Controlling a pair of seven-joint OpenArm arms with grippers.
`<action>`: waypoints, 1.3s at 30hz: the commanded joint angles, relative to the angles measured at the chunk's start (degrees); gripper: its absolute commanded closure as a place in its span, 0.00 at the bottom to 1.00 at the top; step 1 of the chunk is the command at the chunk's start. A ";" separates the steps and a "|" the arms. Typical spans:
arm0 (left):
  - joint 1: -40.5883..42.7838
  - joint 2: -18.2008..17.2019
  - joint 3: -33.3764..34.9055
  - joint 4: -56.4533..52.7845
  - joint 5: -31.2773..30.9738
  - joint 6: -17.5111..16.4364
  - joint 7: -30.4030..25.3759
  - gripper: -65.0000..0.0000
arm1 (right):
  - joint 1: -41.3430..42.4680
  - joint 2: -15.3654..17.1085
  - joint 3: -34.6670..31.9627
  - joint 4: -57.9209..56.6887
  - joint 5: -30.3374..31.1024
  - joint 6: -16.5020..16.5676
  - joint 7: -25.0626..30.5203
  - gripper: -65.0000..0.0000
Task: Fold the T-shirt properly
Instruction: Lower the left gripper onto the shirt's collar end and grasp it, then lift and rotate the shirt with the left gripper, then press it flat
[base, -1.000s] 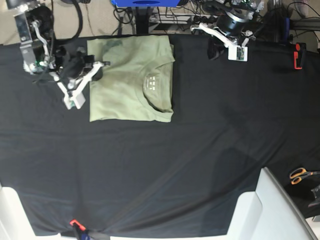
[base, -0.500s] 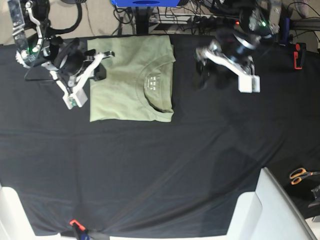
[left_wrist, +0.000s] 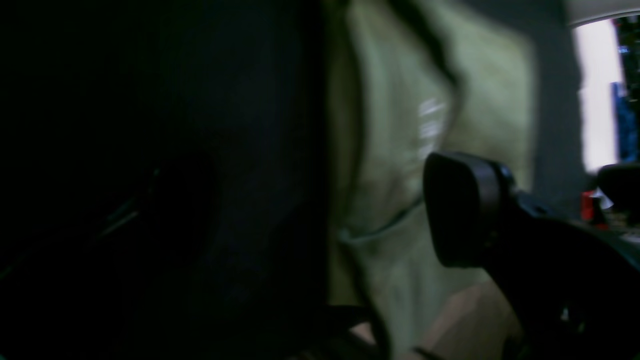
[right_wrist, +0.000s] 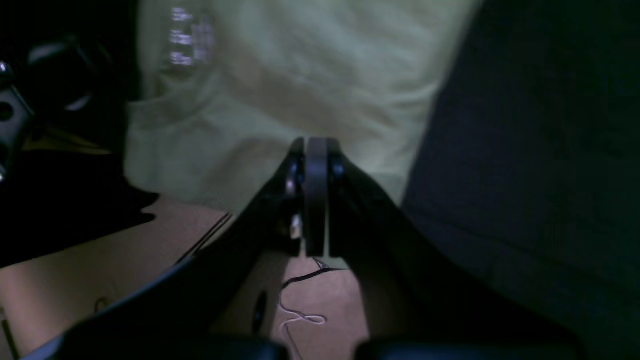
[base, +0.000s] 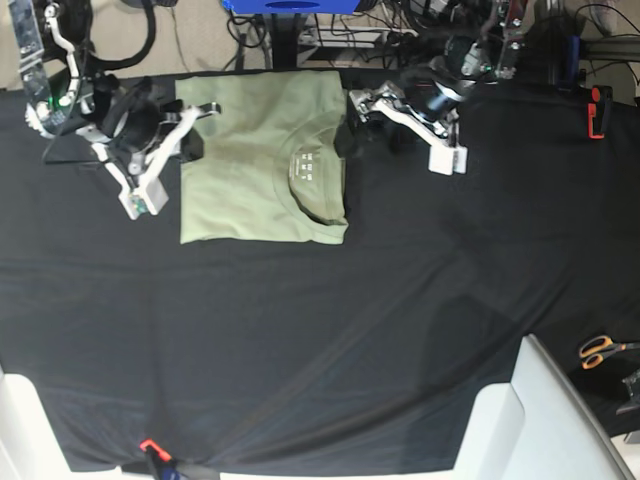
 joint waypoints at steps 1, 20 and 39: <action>-1.12 0.22 1.25 0.06 -0.69 -0.58 -0.46 0.00 | 0.40 0.31 0.26 0.90 0.85 0.47 0.95 1.00; -10.62 1.71 11.27 -14.45 -0.78 -0.58 -0.54 0.55 | 0.05 -0.04 4.83 0.90 0.93 0.56 1.04 1.00; -36.73 -4.27 27.10 -14.71 10.56 -0.58 21.70 1.00 | -1.18 -0.30 16.70 -2.35 1.11 0.65 0.95 1.00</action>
